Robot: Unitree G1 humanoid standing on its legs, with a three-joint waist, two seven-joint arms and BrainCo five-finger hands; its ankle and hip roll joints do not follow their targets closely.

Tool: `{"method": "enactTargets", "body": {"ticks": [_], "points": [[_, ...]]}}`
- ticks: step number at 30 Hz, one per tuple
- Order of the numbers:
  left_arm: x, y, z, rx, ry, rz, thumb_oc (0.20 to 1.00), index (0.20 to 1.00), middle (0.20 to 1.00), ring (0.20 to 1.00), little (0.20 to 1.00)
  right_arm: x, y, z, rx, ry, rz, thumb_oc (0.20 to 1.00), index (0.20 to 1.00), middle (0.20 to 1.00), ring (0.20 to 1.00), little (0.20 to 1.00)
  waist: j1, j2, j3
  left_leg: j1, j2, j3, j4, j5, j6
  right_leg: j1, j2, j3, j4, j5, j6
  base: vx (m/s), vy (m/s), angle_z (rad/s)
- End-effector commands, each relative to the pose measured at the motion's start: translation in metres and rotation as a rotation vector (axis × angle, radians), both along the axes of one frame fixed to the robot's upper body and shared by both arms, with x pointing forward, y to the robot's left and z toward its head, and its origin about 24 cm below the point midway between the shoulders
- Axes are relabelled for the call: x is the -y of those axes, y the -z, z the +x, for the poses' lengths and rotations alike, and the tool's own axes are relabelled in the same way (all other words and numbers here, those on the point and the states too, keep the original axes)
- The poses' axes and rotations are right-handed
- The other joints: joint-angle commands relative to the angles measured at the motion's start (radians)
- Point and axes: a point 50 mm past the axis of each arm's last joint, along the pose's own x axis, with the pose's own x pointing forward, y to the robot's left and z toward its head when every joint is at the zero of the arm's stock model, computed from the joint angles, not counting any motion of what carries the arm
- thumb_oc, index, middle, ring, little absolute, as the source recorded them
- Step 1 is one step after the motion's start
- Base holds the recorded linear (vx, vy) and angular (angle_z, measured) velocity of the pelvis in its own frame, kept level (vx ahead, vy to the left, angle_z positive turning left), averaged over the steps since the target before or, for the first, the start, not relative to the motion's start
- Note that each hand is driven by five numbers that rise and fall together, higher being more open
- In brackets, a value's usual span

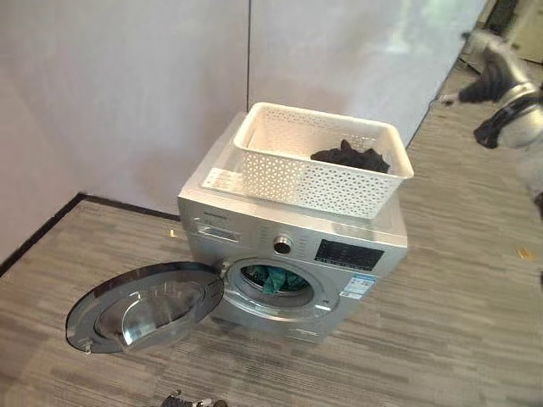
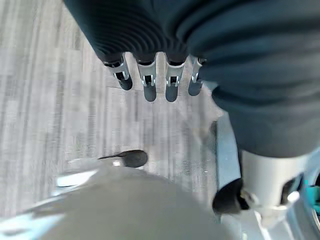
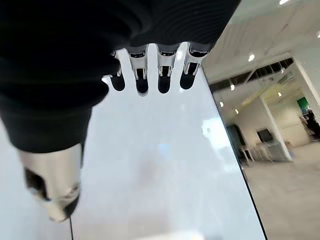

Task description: Grab the laundry basket,head to the washer,open it,put in the laundry and shut it.

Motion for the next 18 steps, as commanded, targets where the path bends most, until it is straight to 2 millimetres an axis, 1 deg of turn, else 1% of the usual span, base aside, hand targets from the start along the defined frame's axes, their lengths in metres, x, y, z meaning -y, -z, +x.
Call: {"method": "enactTargets", "body": {"ticks": [1,2,4,5,10,11,16,17,18], "points": [[-0.013,-0.005,0.014,0.028,-0.007,0.021,1.000,1.000,1.000,1.000,1.000,0.017,-0.050,-0.009,0.053,0.088,-0.049,1.000,1.000,1.000,1.000,1.000,0.038,-0.025,0.069,0.043,-0.012,-0.004,0.006,-0.093,0.014,0.053,-0.012,-0.018,0.065,-0.077,0.038,0.06,-0.021,0.30],[-0.018,-0.006,0.012,0.028,-0.030,0.023,1.000,1.000,1.000,1.000,1.000,0.021,-0.047,-0.009,0.012,0.109,-0.059,1.000,1.000,1.000,1.000,1.000,0.045,-0.033,0.078,0.031,-0.012,-0.011,0.006,-0.088,0.013,0.047,-0.010,-0.026,0.069,-0.079,0.036,0.02,-0.013,0.23],[-0.019,-0.006,0.011,0.024,-0.036,0.022,1.000,1.000,1.000,1.000,1.000,0.024,-0.048,-0.010,-0.001,0.126,-0.058,1.000,1.000,1.000,1.000,1.000,0.048,-0.036,0.081,0.022,-0.012,-0.013,0.006,-0.086,0.011,0.043,-0.009,-0.029,0.068,-0.078,0.036,0.01,-0.014,0.19],[-0.020,-0.006,0.009,0.021,-0.042,0.022,1.000,1.000,1.000,1.000,1.000,0.029,-0.046,-0.011,-0.015,0.154,-0.058,1.000,1.000,1.000,1.000,1.000,0.053,-0.041,0.090,0.009,-0.012,-0.017,0.006,-0.081,0.010,0.037,-0.007,-0.036,0.066,-0.078,0.035,0.00,-0.010,0.13],[-0.025,-0.008,0.011,0.043,-0.081,0.029,1.000,1.000,1.000,1.000,1.000,0.034,-0.040,-0.011,-0.025,0.177,-0.030,1.000,1.000,1.000,1.000,1.000,0.064,-0.044,0.103,-0.011,-0.012,-0.021,0.006,-0.078,0.010,0.026,-0.004,-0.043,0.057,-0.076,0.035,0.00,-0.002,-0.01],[-0.025,-0.009,0.013,0.058,-0.090,0.027,1.000,1.000,1.000,1.000,1.000,0.035,-0.037,-0.011,-0.036,0.177,-0.017,1.000,1.000,1.000,1.000,1.000,0.070,-0.045,0.104,-0.019,-0.015,-0.021,0.006,-0.078,0.010,0.023,-0.003,-0.044,0.049,-0.074,0.036,0.01,-0.005,-0.04],[-0.022,-0.010,0.018,0.083,-0.078,0.015,1.000,1.000,1.000,1.000,1.000,0.033,-0.033,-0.009,-0.051,0.171,0.016,1.000,1.000,1.000,1.000,1.000,0.080,-0.047,0.106,-0.023,-0.018,-0.027,0.006,-0.078,0.011,0.027,-0.003,-0.050,0.040,-0.072,0.037,0.00,0.000,0.00],[-0.022,-0.010,0.018,0.083,-0.078,0.015,1.000,1.000,1.000,1.000,1.000,0.033,-0.033,-0.009,-0.051,0.171,0.016,1.000,1.000,1.000,1.000,1.000,0.080,-0.047,0.106,-0.023,-0.018,-0.027,0.006,-0.078,0.011,0.027,-0.003,-0.050,0.040,-0.072,0.037,0.03,0.002,0.02],[-0.020,-0.010,0.022,0.097,-0.068,0.007,1.000,1.000,1.000,1.000,1.000,0.030,-0.031,-0.007,-0.079,0.169,-0.009,1.000,1.000,1.000,1.000,1.000,0.089,-0.053,0.110,-0.027,-0.021,-0.033,0.006,-0.077,0.011,0.030,-0.002,-0.058,0.035,-0.073,0.037,0.00,0.000,0.00]]}}
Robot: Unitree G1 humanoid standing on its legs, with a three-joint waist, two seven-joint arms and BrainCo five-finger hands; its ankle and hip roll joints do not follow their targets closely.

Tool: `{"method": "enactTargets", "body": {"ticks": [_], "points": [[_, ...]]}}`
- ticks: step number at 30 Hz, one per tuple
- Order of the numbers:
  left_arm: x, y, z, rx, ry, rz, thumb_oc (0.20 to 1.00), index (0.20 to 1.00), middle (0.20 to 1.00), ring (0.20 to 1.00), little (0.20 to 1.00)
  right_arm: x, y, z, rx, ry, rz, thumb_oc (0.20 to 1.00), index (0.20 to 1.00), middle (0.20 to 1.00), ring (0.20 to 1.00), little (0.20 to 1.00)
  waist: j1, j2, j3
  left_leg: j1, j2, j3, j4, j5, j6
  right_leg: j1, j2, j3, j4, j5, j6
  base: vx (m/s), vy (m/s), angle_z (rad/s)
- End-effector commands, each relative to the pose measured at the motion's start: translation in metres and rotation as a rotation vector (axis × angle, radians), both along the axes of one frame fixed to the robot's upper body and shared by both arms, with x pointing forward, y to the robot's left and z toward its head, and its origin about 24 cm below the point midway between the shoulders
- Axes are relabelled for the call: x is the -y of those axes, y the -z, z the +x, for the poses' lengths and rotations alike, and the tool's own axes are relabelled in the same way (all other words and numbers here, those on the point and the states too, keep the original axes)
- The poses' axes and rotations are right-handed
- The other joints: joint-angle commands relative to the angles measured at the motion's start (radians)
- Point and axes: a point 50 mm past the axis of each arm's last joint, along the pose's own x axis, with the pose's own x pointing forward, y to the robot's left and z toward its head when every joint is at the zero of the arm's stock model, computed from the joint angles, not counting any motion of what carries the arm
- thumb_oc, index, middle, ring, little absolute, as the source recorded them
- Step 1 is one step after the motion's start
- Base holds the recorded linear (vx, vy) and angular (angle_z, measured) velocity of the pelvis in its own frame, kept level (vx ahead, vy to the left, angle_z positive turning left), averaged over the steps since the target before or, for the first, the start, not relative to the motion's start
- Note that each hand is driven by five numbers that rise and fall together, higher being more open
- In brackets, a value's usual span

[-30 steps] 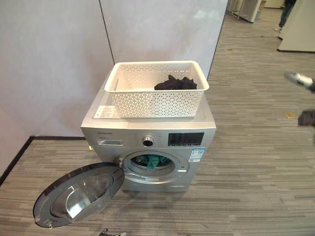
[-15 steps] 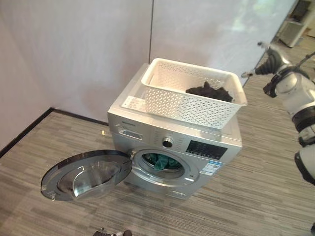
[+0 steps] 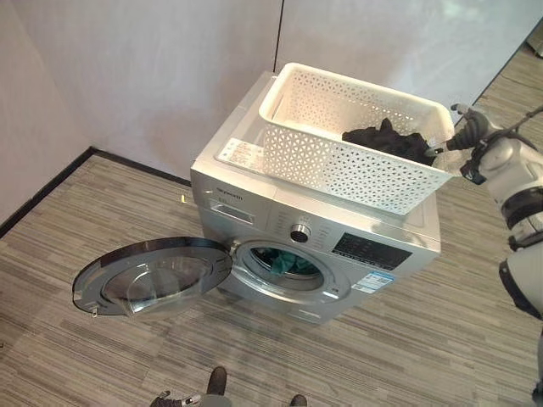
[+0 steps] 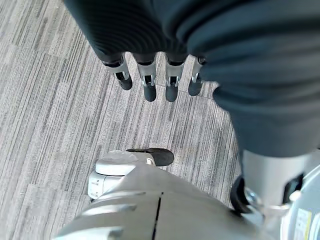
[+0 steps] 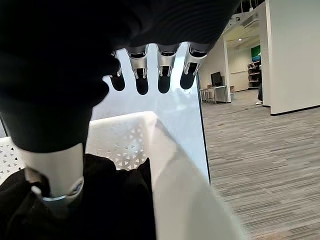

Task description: Grab the laundry basket,head to the washer,open it,put in the laundry and shut it.

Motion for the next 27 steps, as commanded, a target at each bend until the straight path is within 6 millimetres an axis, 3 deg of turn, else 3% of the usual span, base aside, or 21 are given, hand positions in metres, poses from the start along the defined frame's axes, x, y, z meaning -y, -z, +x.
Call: {"method": "enactTargets", "body": {"ticks": [1,13,16,21,27], "points": [[-0.005,-0.006,0.023,0.064,0.028,0.019,1.000,1.000,1.000,1.000,1.000,0.005,-0.062,-0.005,0.123,0.034,-0.039,1.000,1.000,1.000,1.000,1.000,0.039,-0.025,0.044,0.049,-0.020,-0.003,0.006,-0.090,0.016,0.086,-0.009,-0.017,0.029,-0.071,0.043,0.03,0.000,0.03],[-0.010,-0.011,0.034,0.092,0.042,0.037,1.000,1.000,1.000,1.000,1.000,-0.029,-0.078,0.007,0.097,-0.067,-0.160,1.000,1.000,1.000,1.000,1.000,0.069,-0.069,0.054,0.030,-0.017,-0.010,0.006,-0.089,0.013,0.079,0.000,-0.024,0.013,-0.062,0.046,0.01,-0.006,0.06],[-0.009,-0.011,0.035,0.098,0.045,0.029,1.000,1.000,1.000,1.000,1.000,-0.033,-0.070,0.010,0.050,-0.082,-0.177,1.000,1.000,1.000,1.000,1.000,0.073,-0.075,0.055,0.034,-0.017,-0.011,0.006,-0.089,0.014,0.081,0.001,-0.025,0.016,-0.063,0.045,0.00,0.000,0.00],[-0.005,-0.012,0.042,0.132,0.034,0.004,1.000,1.000,1.000,1.000,1.000,-0.026,-0.056,0.009,-0.008,-0.057,-0.200,1.000,1.000,1.000,1.000,1.000,0.084,-0.074,0.070,0.025,-0.018,-0.020,0.006,-0.085,0.013,0.077,0.002,-0.034,0.014,-0.064,0.045,0.00,0.000,0.00],[-0.005,-0.013,0.042,0.140,0.033,0.003,1.000,1.000,1.000,1.000,1.000,-0.013,-0.054,0.005,-0.026,-0.013,-0.198,1.000,1.000,1.000,1.000,1.000,0.093,-0.069,0.086,0.005,-0.019,-0.029,0.006,-0.078,0.011,0.066,0.002,-0.039,0.011,-0.063,0.042,0.00,0.000,0.00]]}}
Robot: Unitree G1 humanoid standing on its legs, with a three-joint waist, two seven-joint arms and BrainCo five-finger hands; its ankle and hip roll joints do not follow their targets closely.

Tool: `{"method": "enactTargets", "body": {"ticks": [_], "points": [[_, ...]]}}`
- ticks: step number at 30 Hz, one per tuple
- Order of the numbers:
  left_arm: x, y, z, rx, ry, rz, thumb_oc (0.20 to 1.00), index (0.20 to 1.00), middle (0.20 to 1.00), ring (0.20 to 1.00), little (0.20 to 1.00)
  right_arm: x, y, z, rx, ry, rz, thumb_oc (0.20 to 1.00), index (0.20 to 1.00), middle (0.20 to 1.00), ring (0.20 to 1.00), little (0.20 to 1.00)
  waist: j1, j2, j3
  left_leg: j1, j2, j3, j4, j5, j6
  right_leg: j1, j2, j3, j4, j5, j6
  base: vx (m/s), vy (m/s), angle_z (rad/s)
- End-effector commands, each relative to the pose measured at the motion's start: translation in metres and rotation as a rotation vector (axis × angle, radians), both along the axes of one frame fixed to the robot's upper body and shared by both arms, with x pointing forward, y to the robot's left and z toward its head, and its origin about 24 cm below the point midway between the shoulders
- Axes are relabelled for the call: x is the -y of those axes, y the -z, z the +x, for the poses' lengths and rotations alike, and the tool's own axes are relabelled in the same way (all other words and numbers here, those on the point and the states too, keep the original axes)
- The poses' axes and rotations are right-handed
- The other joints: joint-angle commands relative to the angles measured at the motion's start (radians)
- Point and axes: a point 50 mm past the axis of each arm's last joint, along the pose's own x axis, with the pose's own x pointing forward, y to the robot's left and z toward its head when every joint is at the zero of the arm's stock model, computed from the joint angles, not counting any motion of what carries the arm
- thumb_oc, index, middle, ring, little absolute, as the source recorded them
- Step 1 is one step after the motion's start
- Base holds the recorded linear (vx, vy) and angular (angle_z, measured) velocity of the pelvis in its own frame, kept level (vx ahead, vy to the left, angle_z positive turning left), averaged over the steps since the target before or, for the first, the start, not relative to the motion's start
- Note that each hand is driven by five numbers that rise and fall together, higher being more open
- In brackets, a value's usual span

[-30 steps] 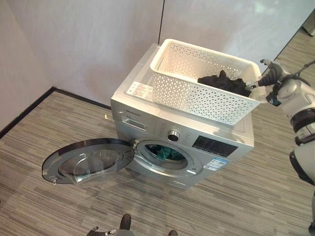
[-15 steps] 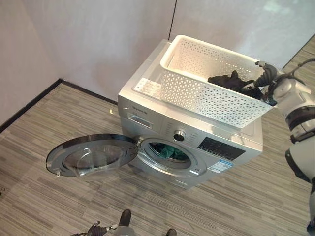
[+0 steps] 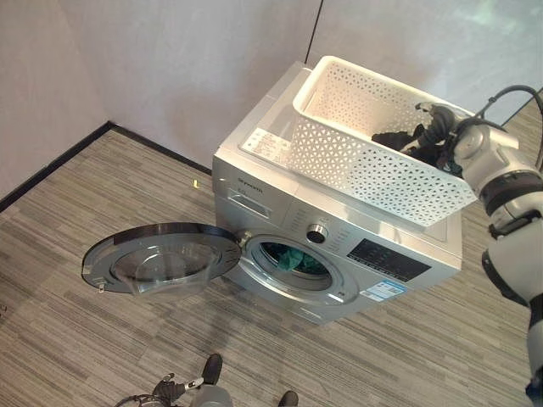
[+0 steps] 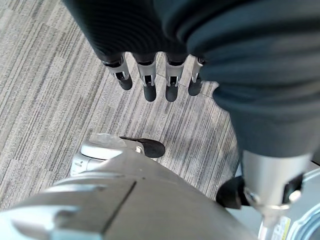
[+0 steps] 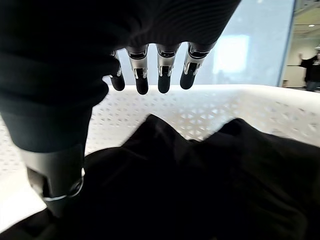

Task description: Grab the laundry basket,head to the washer,open it,put in the laundry and shut it.

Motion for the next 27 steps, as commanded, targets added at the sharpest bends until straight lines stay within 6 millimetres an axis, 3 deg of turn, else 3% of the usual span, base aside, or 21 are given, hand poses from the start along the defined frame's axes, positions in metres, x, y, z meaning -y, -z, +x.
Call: {"method": "enactTargets", "body": {"ticks": [1,2,13,21,22,23,24,27], "points": [[-0.006,-0.007,0.021,0.061,0.041,0.020,1.000,1.000,1.000,1.000,1.000,0.032,-0.045,-0.015,0.080,0.109,-0.088,1.000,1.000,1.000,1.000,1.000,0.038,-0.013,0.071,0.038,-0.022,-0.002,0.006,-0.085,0.020,0.085,-0.006,-0.011,0.018,-0.060,0.043,0.00,0.000,0.00],[-0.006,-0.009,0.022,0.077,0.036,0.018,1.000,1.000,1.000,1.000,1.000,0.044,-0.042,-0.020,0.068,0.153,-0.103,1.000,1.000,1.000,1.000,1.000,0.051,-0.005,0.084,0.023,-0.026,-0.011,0.006,-0.079,0.020,0.078,-0.008,-0.021,0.015,-0.058,0.044,-0.02,-0.022,0.03],[-0.011,-0.016,0.035,0.164,-0.013,0.007,1.000,1.000,1.000,1.000,1.000,0.072,-0.043,-0.034,0.038,0.256,-0.139,1.000,1.000,1.000,1.000,1.000,0.105,0.029,0.124,-0.066,-0.048,-0.036,0.006,-0.050,0.017,0.018,-0.023,-0.039,0.009,-0.054,0.051,0.00,-0.004,0.08],[-0.008,-0.021,0.048,0.205,-0.002,0.000,1.000,1.000,1.000,1.000,1.000,0.070,-0.037,-0.032,0.039,0.261,-0.020,1.000,1.000,1.000,1.000,1.000,0.111,0.041,0.139,-0.118,-0.056,-0.037,0.006,-0.042,0.015,-0.029,-0.029,-0.027,0.009,-0.052,0.056,0.00,0.002,0.01],[-0.006,-0.021,0.051,0.210,-0.001,-0.005,1.000,1.000,1.000,1.000,1.000,0.062,-0.036,-0.028,0.034,0.236,-0.003,1.000,1.000,1.000,1.000,1.000,0.108,0.038,0.140,-0.122,-0.057,-0.034,0.006,-0.045,0.017,-0.033,-0.030,-0.023,0.009,-0.049,0.058,0.00,0.000,0.00],[-0.005,-0.021,0.052,0.210,0.000,-0.006,1.000,1.000,1.000,1.000,1.000,0.061,-0.035,-0.027,0.037,0.233,0.011,0.363,0.363,0.363,0.363,0.363,0.106,0.038,0.140,-0.121,-0.059,-0.033,0.006,-0.046,0.018,-0.031,-0.030,-0.020,0.009,-0.048,0.058,0.00,0.000,0.00],[-0.005,-0.021,0.052,0.210,0.000,-0.006,1.000,1.000,1.000,1.000,1.000,0.061,-0.035,-0.027,0.037,0.233,0.011,0.200,0.200,0.200,0.200,0.200,0.106,0.037,0.140,-0.121,-0.059,-0.033,0.006,-0.046,0.018,-0.031,-0.030,-0.020,0.009,-0.048,0.059,0.00,0.000,0.00],[-0.001,-0.020,0.053,0.207,0.005,-0.012,1.000,1.000,1.000,1.000,1.000,0.060,-0.033,-0.026,0.061,0.235,0.061,0.200,0.200,0.200,0.200,0.200,0.102,0.035,0.138,-0.110,-0.060,-0.029,0.006,-0.051,0.022,-0.022,-0.032,-0.017,0.009,-0.046,0.059,0.00,0.000,0.00]]}}
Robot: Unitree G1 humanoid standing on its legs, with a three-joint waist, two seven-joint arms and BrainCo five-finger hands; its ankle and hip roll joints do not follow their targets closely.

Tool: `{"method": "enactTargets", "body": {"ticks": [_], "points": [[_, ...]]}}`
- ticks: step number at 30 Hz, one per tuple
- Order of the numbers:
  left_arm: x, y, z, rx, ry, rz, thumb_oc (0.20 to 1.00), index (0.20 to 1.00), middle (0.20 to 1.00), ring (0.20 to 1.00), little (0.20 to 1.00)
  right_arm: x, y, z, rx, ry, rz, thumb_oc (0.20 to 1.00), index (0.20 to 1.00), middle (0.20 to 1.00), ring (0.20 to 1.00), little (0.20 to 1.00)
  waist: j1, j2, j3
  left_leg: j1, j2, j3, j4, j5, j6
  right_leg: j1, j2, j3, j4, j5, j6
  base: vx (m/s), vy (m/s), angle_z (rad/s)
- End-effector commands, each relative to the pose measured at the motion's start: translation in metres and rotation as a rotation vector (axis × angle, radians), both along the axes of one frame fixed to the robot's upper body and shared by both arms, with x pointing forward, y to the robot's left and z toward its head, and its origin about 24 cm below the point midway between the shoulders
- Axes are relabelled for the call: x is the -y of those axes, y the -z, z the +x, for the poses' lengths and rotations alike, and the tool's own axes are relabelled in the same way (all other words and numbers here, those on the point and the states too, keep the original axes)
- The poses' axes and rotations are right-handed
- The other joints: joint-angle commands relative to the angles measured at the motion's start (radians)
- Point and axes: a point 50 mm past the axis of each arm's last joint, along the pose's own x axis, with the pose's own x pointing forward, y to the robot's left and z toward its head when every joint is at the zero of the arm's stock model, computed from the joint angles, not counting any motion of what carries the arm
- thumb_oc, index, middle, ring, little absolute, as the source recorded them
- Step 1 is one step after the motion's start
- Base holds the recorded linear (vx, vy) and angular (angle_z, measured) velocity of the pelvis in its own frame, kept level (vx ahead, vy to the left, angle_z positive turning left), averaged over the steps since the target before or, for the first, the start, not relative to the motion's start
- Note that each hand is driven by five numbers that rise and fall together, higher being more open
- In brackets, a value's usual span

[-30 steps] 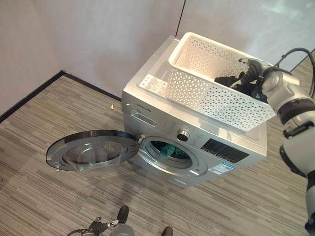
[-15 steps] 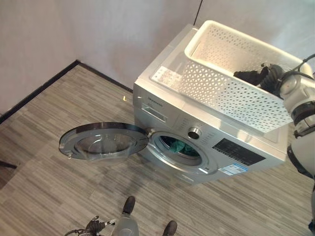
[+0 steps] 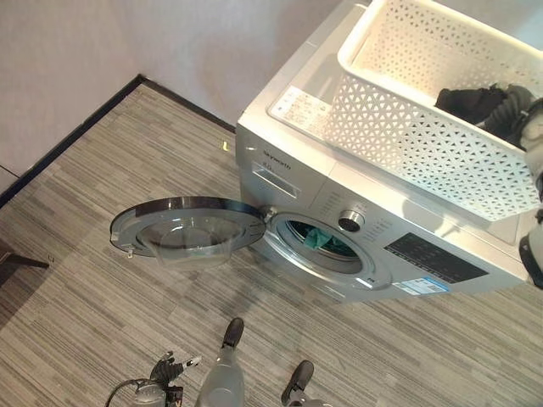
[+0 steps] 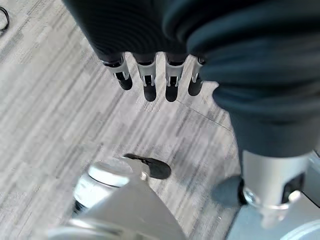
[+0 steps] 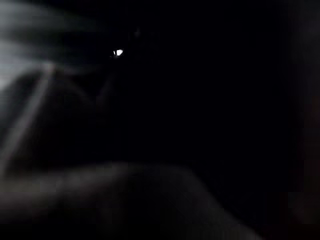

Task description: Grab the laundry basket,head to the washer,open it,put in the laundry and shut it.

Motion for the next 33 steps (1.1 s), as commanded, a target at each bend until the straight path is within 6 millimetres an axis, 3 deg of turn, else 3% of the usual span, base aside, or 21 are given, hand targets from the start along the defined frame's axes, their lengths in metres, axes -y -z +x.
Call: {"method": "enactTargets", "body": {"ticks": [1,5,6,9,16,19,20,27,29,33], "points": [[0.001,-0.006,0.019,0.043,0.023,0.023,1.000,1.000,1.000,1.000,1.000,0.000,0.005,0.001,0.034,0.029,0.034,0.200,0.200,0.200,0.200,0.200,0.019,-0.018,0.068,0.036,-0.057,0.015,0.005,-0.078,0.032,0.106,-0.030,0.011,0.009,-0.052,0.064,0.00,0.000,0.00],[-0.002,-0.006,0.018,0.027,0.015,0.040,1.000,1.000,1.000,1.000,1.000,0.001,-0.006,0.000,0.122,0.040,0.091,0.200,0.200,0.200,0.200,0.200,0.009,-0.020,0.061,0.058,-0.054,0.020,0.005,-0.084,0.035,0.122,-0.030,0.013,0.009,-0.054,0.063,0.00,0.002,-0.01],[-0.006,-0.006,0.018,0.022,0.008,0.061,1.000,1.000,1.000,1.000,1.000,0.001,-0.021,-0.002,0.245,0.040,0.187,0.200,0.200,0.200,0.200,0.200,-0.003,-0.024,0.050,0.081,-0.052,0.024,0.005,-0.090,0.036,0.137,-0.029,0.019,0.009,-0.056,0.062,0.01,-0.005,-0.06],[-0.008,-0.007,0.019,0.021,0.000,0.075,1.000,1.000,1.000,1.000,1.000,0.000,-0.038,-0.005,0.356,0.033,0.264,0.200,0.200,0.200,0.200,0.200,-0.011,-0.029,0.040,0.095,-0.049,0.027,0.005,-0.096,0.035,0.149,-0.028,0.020,0.009,-0.058,0.062,0.00,-0.002,-0.01],[-0.014,-0.004,0.006,-0.009,-0.052,0.097,1.000,1.000,1.000,1.000,1.000,-0.027,-0.091,-0.007,0.655,-0.113,0.414,0.200,0.200,0.200,0.200,0.200,-0.047,-0.034,0.000,0.164,-0.039,0.039,0.005,-0.110,0.034,0.204,-0.026,0.025,0.009,-0.062,0.058,0.00,-0.001,0.00],[-0.014,-0.002,0.001,-0.024,-0.065,0.094,1.000,1.000,1.000,1.000,1.000,-0.033,-0.102,-0.009,0.704,-0.144,0.409,0.200,0.200,0.200,0.200,0.200,-0.059,-0.033,-0.017,0.175,-0.038,0.041,0.005,-0.109,0.034,0.215,-0.026,0.025,0.009,-0.062,0.057,-0.01,-0.007,-0.02],[-0.015,0.001,-0.007,-0.052,-0.082,0.102,1.000,1.000,1.000,1.000,1.000,-0.038,-0.122,-0.017,0.808,-0.183,0.424,0.200,0.200,0.200,0.200,0.200,-0.074,-0.030,-0.038,0.202,-0.033,0.046,0.005,-0.113,0.029,0.236,-0.024,0.023,0.010,-0.067,0.053,0.00,0.000,0.00],[-0.017,0.005,-0.021,-0.089,-0.124,0.102,1.000,1.000,1.000,1.000,1.000,-0.049,-0.162,-0.040,0.997,-0.264,0.343,0.200,0.200,0.200,0.200,0.200,-0.103,-0.025,-0.085,0.229,-0.027,0.048,0.005,-0.114,0.025,0.261,-0.021,0.018,0.014,-0.073,0.047,-0.01,-0.005,0.02],[-0.018,0.007,-0.029,-0.111,-0.130,0.111,1.000,1.000,1.000,1.000,1.000,-0.046,-0.179,-0.055,1.088,-0.279,0.318,0.200,0.200,0.200,0.200,0.200,-0.115,-0.024,-0.108,0.247,-0.023,0.049,0.005,-0.117,0.025,0.270,-0.018,0.023,0.018,-0.079,0.043,0.00,0.000,0.00],[-0.017,0.007,-0.030,-0.100,-0.144,0.114,1.000,1.000,1.000,1.000,1.000,-0.050,-0.191,-0.067,1.175,-0.324,0.322,0.200,0.200,0.200,0.200,0.200,-0.121,-0.024,-0.122,0.258,-0.019,0.047,0.005,-0.120,0.023,0.278,-0.014,0.026,0.019,-0.082,0.039,0.00,-0.005,-0.01]]}}
